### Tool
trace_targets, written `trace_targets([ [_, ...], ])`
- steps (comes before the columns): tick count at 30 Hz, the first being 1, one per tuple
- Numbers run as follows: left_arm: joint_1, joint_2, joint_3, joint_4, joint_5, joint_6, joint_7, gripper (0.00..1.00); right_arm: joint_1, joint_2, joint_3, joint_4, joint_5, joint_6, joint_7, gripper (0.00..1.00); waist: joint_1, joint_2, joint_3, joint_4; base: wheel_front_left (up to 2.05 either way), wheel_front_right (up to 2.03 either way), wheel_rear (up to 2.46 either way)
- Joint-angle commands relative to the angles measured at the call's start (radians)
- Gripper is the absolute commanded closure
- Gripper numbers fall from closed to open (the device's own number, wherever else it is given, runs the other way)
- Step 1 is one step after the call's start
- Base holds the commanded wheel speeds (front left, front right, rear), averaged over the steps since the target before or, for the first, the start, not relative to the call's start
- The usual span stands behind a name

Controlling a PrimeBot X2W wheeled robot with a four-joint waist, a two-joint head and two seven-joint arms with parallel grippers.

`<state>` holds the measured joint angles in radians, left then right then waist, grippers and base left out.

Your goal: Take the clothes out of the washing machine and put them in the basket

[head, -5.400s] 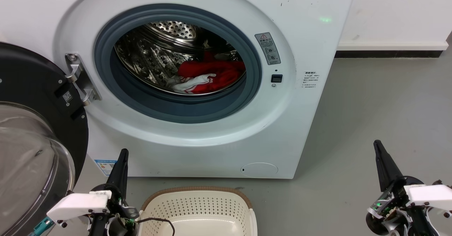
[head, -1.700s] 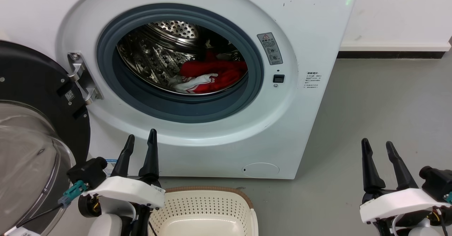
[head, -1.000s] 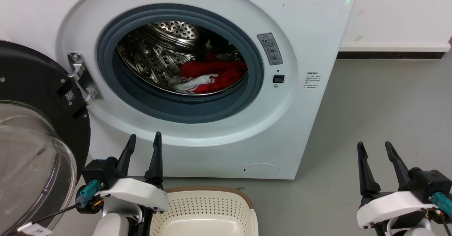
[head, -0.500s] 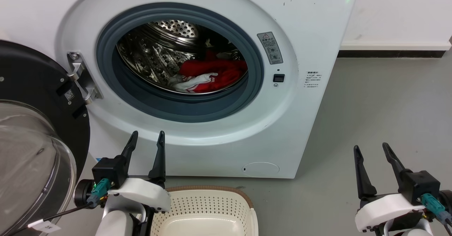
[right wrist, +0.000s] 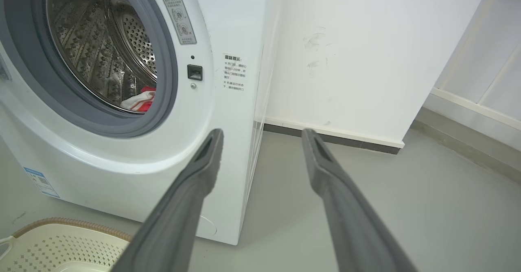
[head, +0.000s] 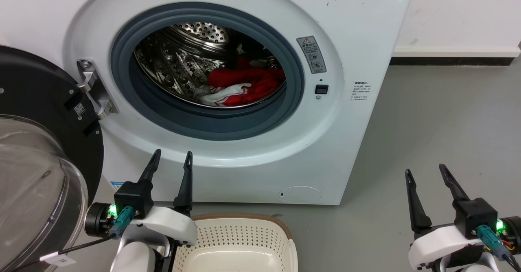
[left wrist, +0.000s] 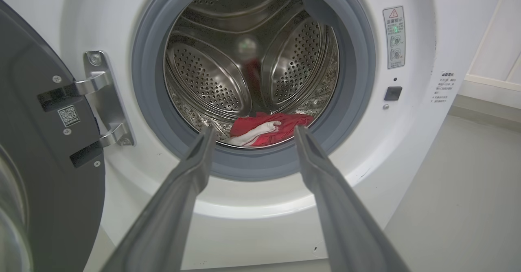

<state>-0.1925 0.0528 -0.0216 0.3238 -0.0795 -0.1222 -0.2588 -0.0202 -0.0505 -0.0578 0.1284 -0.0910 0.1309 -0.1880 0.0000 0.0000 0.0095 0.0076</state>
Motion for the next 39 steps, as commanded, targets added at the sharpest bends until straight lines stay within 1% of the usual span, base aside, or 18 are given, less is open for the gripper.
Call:
trace_targets([
  [1, -0.013, 0.0, 0.002, 0.003, 0.021, 0.002, -0.009, 0.0, 0.011, 0.001, 0.001, -0.006, -0.021, 0.0, -0.008, 0.0, 0.0, 0.0, 0.0, 0.001, 0.0, 0.0, 0.0],
  [14, -0.004, -0.002, 0.004, 0.002, 0.005, 0.008, -0.007, 0.0, 0.013, 0.001, 0.003, -0.009, -0.013, 0.0, -0.002, 0.0, 0.0, 0.0, 0.003, 0.001, 0.0, 0.0, 0.0],
  [23, -0.041, -0.002, 0.008, 0.004, 0.0, 0.014, -0.007, 0.0, -0.011, 0.001, 0.01, -0.031, -0.023, 0.0, 0.007, 0.0, 0.0, 0.0, 0.041, -0.004, 0.0, 0.0, 0.0],
  [29, -0.114, -0.003, 0.01, 0.015, -0.006, 0.022, -0.007, 0.0, -0.04, 0.001, 0.027, -0.067, -0.019, 0.0, 0.014, 0.0, 0.0, 0.0, 0.11, -0.024, 0.0, 0.0, 0.0],
  [34, -0.214, -0.002, 0.019, 0.039, -0.005, 0.027, -0.007, 0.0, -0.076, 0.001, 0.049, -0.104, -0.015, 0.0, 0.021, 0.0, 0.0, 0.0, 0.194, -0.055, 0.0, 0.0, 0.0],
  [39, -0.332, 0.021, 0.035, 0.094, 0.006, 0.027, -0.007, 0.0, -0.118, 0.001, 0.07, -0.126, -0.002, 0.0, 0.021, 0.0, 0.0, 0.0, 0.282, -0.099, 0.0, 0.0, 0.0],
])
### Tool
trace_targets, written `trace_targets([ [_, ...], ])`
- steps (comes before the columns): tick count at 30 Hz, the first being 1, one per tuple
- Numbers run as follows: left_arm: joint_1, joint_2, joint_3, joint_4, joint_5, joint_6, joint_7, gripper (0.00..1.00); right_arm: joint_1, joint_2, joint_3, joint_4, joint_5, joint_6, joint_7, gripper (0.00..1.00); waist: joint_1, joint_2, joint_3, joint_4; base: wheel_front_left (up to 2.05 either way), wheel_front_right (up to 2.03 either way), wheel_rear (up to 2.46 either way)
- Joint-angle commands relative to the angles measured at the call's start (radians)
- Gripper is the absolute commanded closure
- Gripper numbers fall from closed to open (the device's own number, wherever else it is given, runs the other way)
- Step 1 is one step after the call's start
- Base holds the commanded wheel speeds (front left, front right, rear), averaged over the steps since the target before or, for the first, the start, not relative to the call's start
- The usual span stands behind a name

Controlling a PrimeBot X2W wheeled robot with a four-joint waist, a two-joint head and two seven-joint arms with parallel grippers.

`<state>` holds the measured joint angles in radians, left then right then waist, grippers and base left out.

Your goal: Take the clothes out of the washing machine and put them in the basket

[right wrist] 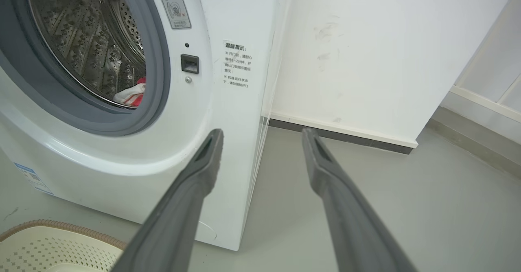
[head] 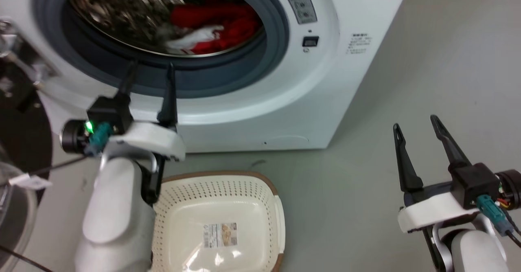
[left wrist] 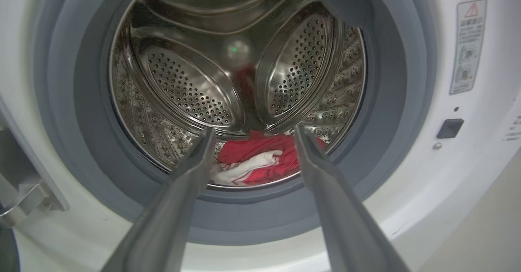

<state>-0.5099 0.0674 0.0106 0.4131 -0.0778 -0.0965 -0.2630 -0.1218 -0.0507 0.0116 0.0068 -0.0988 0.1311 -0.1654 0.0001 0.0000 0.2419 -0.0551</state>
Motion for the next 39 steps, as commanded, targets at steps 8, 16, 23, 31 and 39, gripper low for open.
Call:
trace_targets([
  [8, -0.22, 0.079, 0.022, 0.17, 0.01, -0.006, -0.003, 0.0, -0.071, 0.001, 0.033, 0.004, 0.039, -0.001, -0.029, 0.0, -0.0001, 0.0, 0.181, -0.117, 0.0, 0.0, 0.0],
  [16, -0.433, 0.169, 0.031, 0.371, 0.003, -0.013, 0.03, 0.0, -0.117, 0.002, 0.066, 0.046, 0.094, -0.001, -0.068, 0.0, -0.0001, 0.0, 0.288, -0.188, 0.0, 0.0, 0.0],
  [23, -0.611, 0.243, 0.025, 0.503, -0.006, -0.019, 0.13, 0.0, -0.162, 0.002, 0.108, 0.084, 0.146, -0.001, -0.092, 0.0, -0.0001, 0.0, 0.365, -0.242, 0.0, 0.0, 0.0],
  [31, -0.803, 0.317, -0.005, 0.619, -0.019, -0.031, 0.322, 0.0, -0.213, 0.001, 0.15, 0.109, 0.198, -0.001, -0.1, 0.0, -0.0001, 0.0, 0.431, -0.295, 0.0, 0.0, 0.0],
  [39, -0.931, 0.376, -0.052, 0.711, -0.042, -0.034, 0.58, 0.0, -0.228, 0.001, 0.195, 0.109, 0.245, -0.001, -0.1, 0.0, -0.0001, 0.0, 0.472, -0.349, 0.0, 0.0, 0.0],
])
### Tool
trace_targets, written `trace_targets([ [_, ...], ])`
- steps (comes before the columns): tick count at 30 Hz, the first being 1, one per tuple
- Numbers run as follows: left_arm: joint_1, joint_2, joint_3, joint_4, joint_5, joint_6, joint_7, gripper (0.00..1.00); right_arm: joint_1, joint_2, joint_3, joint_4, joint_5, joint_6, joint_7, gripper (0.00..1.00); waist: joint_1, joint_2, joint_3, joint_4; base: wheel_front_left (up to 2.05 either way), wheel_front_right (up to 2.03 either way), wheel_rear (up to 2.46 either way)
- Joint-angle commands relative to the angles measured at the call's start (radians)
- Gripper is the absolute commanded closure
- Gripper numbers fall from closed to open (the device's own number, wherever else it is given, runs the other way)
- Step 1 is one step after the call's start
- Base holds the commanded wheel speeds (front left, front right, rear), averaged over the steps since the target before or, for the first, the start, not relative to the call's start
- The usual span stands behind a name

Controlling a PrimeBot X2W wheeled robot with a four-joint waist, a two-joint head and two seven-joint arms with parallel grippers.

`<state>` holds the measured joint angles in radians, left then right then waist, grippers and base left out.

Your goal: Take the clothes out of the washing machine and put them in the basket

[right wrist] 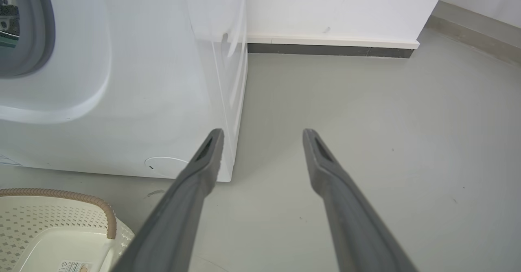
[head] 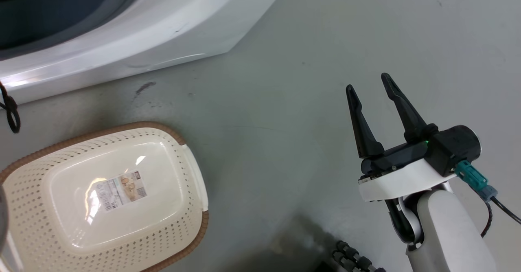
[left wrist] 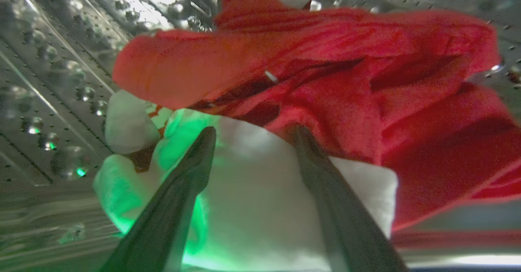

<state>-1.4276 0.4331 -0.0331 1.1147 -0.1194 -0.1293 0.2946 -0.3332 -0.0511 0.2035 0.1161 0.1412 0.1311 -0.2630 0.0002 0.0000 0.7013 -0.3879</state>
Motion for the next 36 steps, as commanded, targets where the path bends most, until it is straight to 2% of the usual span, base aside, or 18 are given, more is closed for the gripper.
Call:
trace_targets([
  [1, -0.025, 0.018, -0.014, 0.017, -0.006, -0.002, 0.051, 0.0, -0.017, 0.002, 0.008, 0.0, 0.012, -0.001, -0.002, 0.0, -0.0002, 0.0, 0.016, -0.023, 0.0, 0.0, 0.0],
  [7, -0.069, 0.049, -0.031, 0.074, -0.028, 0.0, 0.242, 0.0, -0.015, 0.002, 0.022, 0.003, 0.036, -0.001, -0.002, 0.0, -0.0002, 0.0, 0.027, -0.052, 0.0, 0.0, 0.0],
  [10, -0.075, 0.049, -0.032, 0.118, -0.032, 0.023, 0.371, 0.0, -0.01, 0.002, 0.025, 0.005, 0.043, -0.001, -0.002, 0.0, -0.0002, 0.0, 0.027, -0.06, 0.0, 0.0, 0.0],
  [11, -0.083, 0.053, -0.033, 0.119, -0.032, 0.031, 0.394, 0.25, -0.009, 0.002, 0.027, 0.005, 0.044, -0.001, -0.002, 0.0, -0.0002, 0.0, 0.028, -0.062, 0.0, 0.0, 0.0],
  [12, -0.089, 0.056, -0.035, 0.121, -0.033, 0.038, 0.413, 0.57, -0.009, 0.002, 0.027, 0.005, 0.045, -0.001, -0.002, 0.0, -0.0002, 0.0, 0.028, -0.064, 0.0, 0.0, 0.0],
  [13, -0.091, 0.057, -0.036, 0.12, -0.034, 0.042, 0.424, 0.74, -0.008, 0.002, 0.029, 0.005, 0.047, -0.001, -0.002, 0.0, -0.0002, 0.0, 0.028, -0.065, 0.0, 0.0, 0.0],
  [14, -0.093, 0.06, -0.038, 0.114, -0.034, 0.047, 0.429, 1.0, -0.008, 0.002, 0.029, 0.006, 0.049, -0.001, -0.002, 0.0, -0.0002, 0.0, 0.028, -0.066, 0.0, 0.0, 0.0],
  [19, -0.083, 0.066, -0.041, 0.082, -0.04, 0.059, 0.414, 1.0, -0.013, 0.002, 0.029, 0.011, 0.052, -0.001, -0.002, 0.0, -0.0002, 0.0, 0.019, -0.064, 0.0, 0.0, 0.0],
  [22, -0.063, 0.065, -0.042, 0.048, -0.042, 0.065, 0.356, 1.0, -0.016, 0.002, 0.026, 0.018, 0.049, -0.001, -0.002, 0.0, -0.0002, 0.0, 0.005, -0.057, 0.0, 0.0, 0.0],
  [29, 0.076, 0.038, -0.024, -0.021, -0.07, 0.078, 0.059, 1.0, -0.004, 0.001, 0.008, 0.049, 0.023, -0.001, -0.002, 0.0, -0.0002, 0.0, -0.088, -0.029, 0.0, 0.0, 0.0],
  [36, 0.228, -0.002, -0.03, -0.016, -0.079, 0.084, -0.236, 1.0, 0.034, 0.001, -0.009, 0.099, -0.009, -0.001, -0.002, 0.0, -0.0002, 0.0, -0.214, 0.012, 0.0, 0.0, 0.0],
])
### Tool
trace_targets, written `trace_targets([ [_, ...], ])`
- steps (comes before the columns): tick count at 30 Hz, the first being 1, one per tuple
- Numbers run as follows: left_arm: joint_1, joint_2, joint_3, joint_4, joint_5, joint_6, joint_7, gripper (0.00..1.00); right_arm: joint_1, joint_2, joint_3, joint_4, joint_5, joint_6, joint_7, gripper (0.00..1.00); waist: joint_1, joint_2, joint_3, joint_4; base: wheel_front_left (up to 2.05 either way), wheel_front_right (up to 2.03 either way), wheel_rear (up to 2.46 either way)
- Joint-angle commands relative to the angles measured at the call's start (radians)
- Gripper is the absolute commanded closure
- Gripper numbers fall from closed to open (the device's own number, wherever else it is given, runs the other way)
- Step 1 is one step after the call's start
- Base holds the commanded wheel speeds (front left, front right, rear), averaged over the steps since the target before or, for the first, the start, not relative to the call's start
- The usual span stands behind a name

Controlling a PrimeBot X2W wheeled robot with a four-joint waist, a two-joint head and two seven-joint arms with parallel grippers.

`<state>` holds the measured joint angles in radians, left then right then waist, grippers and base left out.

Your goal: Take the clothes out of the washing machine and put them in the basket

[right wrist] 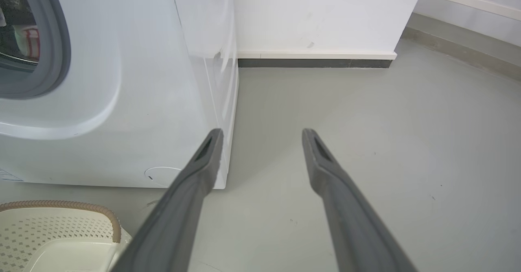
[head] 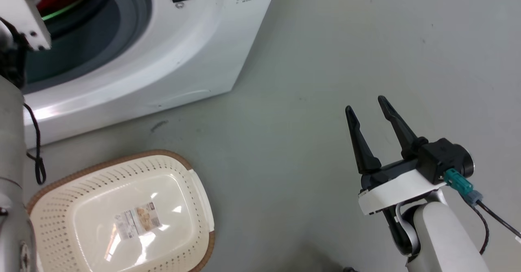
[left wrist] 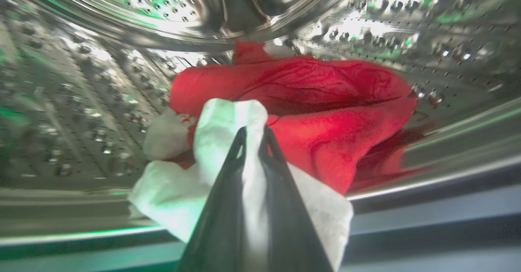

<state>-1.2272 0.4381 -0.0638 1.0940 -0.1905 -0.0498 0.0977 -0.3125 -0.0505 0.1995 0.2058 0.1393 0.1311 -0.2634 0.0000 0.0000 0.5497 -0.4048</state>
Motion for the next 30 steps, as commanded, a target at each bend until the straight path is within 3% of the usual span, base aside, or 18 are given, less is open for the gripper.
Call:
trace_targets([
  [1, 0.048, -0.015, 0.0, 0.013, -0.01, 0.001, -0.072, 1.0, 0.018, 0.0, -0.008, 0.016, -0.012, -0.001, -0.002, 0.0, 0.0, 0.0, -0.083, 0.034, 0.0, 0.0, 0.0],
  [9, 0.14, -0.068, 0.018, 0.075, -0.051, -0.017, -0.24, 1.0, 0.063, 0.001, -0.031, 0.063, -0.045, -0.001, -0.002, 0.0, 0.0, 0.0, -0.206, 0.072, 0.0, 0.0, 0.0],
  [19, 0.261, -0.132, 0.025, 0.123, -0.092, -0.039, -0.346, 1.0, 0.133, 0.0, -0.065, 0.066, -0.073, -0.001, 0.031, 0.0, 0.0, 0.0, -0.359, 0.12, 0.0, 0.0, 0.0],
  [25, 0.333, -0.17, 0.03, 0.063, -0.108, -0.046, -0.363, 1.0, 0.186, 0.001, -0.093, 0.043, -0.089, -0.001, 0.061, 0.0, 0.0, 0.0, -0.436, 0.157, 0.0, 0.0, 0.0],
  [30, 0.416, -0.196, 0.042, -0.086, -0.11, -0.051, -0.365, 1.0, 0.224, 0.001, -0.111, 0.017, -0.098, -0.001, 0.085, 0.0, 0.0, 0.0, -0.489, 0.184, 0.0, 0.0, 0.0],
])
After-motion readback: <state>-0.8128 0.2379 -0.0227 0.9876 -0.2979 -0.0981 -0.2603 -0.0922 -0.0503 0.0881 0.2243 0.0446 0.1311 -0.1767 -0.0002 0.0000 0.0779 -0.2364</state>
